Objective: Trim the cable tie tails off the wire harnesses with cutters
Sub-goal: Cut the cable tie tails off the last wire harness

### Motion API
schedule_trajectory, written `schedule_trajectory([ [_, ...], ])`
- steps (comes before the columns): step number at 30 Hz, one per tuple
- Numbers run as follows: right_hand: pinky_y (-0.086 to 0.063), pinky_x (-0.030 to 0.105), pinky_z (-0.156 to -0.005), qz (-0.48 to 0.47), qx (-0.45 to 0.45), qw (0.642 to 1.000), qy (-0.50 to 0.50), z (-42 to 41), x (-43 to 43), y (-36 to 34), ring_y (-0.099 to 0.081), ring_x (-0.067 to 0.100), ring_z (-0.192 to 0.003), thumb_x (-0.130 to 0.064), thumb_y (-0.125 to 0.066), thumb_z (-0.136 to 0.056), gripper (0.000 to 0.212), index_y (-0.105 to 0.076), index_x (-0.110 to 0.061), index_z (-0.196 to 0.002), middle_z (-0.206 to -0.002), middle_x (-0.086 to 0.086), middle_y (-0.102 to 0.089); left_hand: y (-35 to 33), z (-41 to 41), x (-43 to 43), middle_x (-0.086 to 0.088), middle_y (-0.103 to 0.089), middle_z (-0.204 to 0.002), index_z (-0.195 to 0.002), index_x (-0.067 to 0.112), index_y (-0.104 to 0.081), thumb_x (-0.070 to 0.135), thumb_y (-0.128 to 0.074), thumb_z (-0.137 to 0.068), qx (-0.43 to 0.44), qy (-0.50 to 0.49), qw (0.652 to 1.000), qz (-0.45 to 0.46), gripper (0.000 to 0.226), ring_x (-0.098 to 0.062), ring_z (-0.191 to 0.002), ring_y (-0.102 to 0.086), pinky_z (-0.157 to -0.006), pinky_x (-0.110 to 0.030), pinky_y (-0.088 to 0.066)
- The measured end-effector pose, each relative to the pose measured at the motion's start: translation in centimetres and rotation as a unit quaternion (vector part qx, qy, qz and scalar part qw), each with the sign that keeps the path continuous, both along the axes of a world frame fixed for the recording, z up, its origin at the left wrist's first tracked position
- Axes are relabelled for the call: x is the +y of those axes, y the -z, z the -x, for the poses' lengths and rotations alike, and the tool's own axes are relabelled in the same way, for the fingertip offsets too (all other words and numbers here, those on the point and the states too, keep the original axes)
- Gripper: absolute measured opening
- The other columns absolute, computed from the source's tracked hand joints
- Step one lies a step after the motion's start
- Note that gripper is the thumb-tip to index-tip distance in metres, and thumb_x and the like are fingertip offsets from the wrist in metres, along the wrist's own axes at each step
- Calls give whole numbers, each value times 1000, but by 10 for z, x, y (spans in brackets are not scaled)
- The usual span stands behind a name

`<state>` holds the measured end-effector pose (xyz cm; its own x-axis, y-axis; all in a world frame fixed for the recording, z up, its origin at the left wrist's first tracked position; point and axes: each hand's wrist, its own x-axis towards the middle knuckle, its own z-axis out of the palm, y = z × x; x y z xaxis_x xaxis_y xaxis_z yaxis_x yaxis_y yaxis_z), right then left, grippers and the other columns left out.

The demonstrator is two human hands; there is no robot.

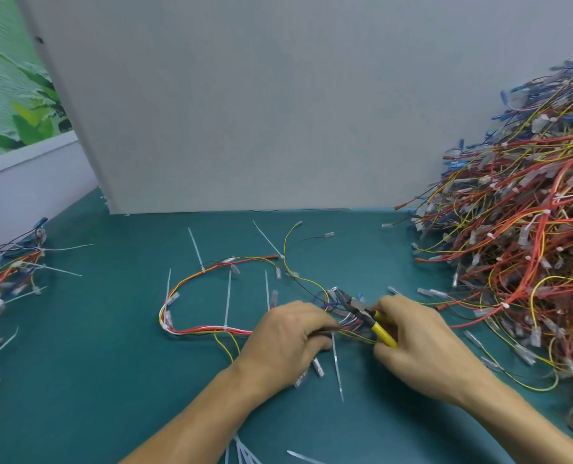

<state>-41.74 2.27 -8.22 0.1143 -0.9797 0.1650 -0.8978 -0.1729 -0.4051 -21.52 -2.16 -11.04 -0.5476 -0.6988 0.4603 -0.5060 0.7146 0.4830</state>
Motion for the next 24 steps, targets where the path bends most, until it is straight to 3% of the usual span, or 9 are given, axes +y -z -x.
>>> schedule_trajectory([
  [3,-35,21,-65,20,35,999,-11,2,-1,-1,-46,18,-76,-17,-60,-73,16,-59,-21,-89,-79,-5,-49,0,2,2,5,-70,-85,-88,15,-73,20,-73,-77,-2,-11,1000,15,12,-17,-81,-62,-75,-31,-50],
  [6,-42,37,-74,29,47,998,10,2,0,-1,-50,23,-83,-19,-63,-76,25,-64,-20,-100,-86,0,-52,0,3,3,6,-69,-87,-84,15,-73,24,-71,-80,16,-9,1000,17,10,-13,-80,-62,-74,-30,-51],
  [9,-44,38,-73,45,45,998,28,0,2,-1,-53,25,-86,-27,-64,-81,23,-64,-24,-104,-87,0,-54,-1,2,3,3,-68,-95,-87,12,-74,21,-68,-85,24,-3,1000,12,11,-13,-82,-64,-76,-28,-51],
  [13,-44,37,-70,66,36,995,62,-2,3,-4,-55,24,-84,-38,-63,-85,21,-64,-29,-105,-82,-5,-51,-3,2,1,2,-70,-85,-91,13,-71,21,-64,-87,24,-15,1000,-1,12,-15,-79,-64,-74,-31,-51],
  [16,-40,35,-72,71,36,994,71,-1,4,-6,-53,25,-85,-29,-70,-82,31,-66,-27,-112,-83,-2,-48,-5,2,-2,10,-69,-71,-86,15,-67,16,-68,-85,79,-50,991,-91,2,-2,-64,-60,-65,-16,-46],
  [19,-34,34,-84,42,68,995,59,0,5,-6,-45,21,-94,-29,-66,-80,49,-55,-30,-128,-92,-3,-43,-5,4,-7,18,-68,-67,-80,18,-64,12,-71,-82,102,-80,979,-159,10,5,-61,-59,-63,-6,-39],
  [22,-30,32,-93,-1,75,997,29,2,6,-5,-38,20,-105,-29,-59,-80,66,-36,-28,-142,-103,-3,-37,-5,4,-10,18,-68,-67,-75,21,-60,13,-71,-82,103,-87,973,-185,15,4,-62,-59,-64,-8,-39],
  [24,-32,30,-96,-16,90,996,2,4,7,-6,-41,19,-111,-29,-56,-82,67,-32,-27,-145,-111,-4,-42,-5,1,-10,15,-69,-69,-76,22,-61,15,-69,-84,102,-77,973,-192,14,0,-66,-61,-65,-10,-41],
])
